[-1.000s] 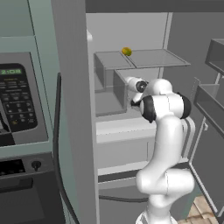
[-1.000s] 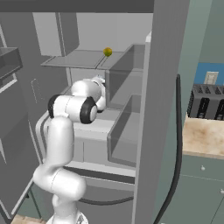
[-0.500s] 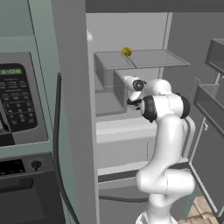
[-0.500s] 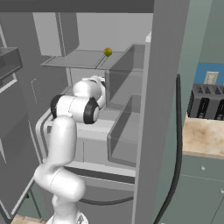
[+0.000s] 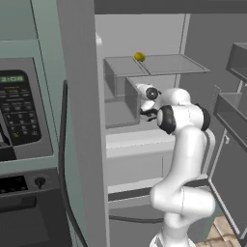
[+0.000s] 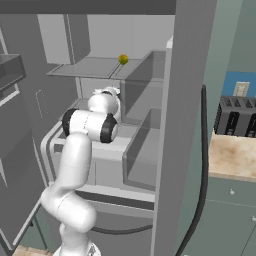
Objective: Take out the milk from the fridge and place it on the tray on the counter. Then take the sugar cube near the tray and place it in the tray.
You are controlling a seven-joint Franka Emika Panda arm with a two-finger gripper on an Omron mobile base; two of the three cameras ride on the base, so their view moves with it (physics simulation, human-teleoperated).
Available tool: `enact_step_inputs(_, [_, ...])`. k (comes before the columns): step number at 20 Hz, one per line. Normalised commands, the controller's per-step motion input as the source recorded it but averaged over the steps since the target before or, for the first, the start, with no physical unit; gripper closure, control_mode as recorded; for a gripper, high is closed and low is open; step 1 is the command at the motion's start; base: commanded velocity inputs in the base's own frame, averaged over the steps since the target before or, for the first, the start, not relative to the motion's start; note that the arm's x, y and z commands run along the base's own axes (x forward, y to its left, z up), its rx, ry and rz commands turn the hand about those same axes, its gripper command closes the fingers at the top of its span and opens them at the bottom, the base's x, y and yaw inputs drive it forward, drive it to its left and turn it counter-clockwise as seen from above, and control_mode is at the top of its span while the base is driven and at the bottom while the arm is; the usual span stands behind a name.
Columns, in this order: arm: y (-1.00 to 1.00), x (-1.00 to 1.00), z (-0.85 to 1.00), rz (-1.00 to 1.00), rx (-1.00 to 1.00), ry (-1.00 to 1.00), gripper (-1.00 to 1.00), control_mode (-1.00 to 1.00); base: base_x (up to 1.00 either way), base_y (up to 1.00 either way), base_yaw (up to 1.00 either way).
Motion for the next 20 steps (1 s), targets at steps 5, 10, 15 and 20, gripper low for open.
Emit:
enact_step_inputs(5, [0.02, 0.08, -0.15, 0.00, 0.00, 0.00, -1.00, -1.00, 0.00, 0.00, 0.00])
enact_step_inputs(10, [0.09, 0.20, -0.25, 0.00, 0.00, 0.00, 1.00, -1.00, 0.00, 0.00, 0.00])
enact_step_inputs(15, [0.16, 0.07, -0.04, 0.00, -0.01, -0.01, 1.00, -1.00, 0.00, 0.00, 0.00])
enact_step_inputs(20, [0.22, -0.08, 0.00, 0.00, -0.01, -0.03, 1.00, -1.00, 0.00, 0.00, 0.00])
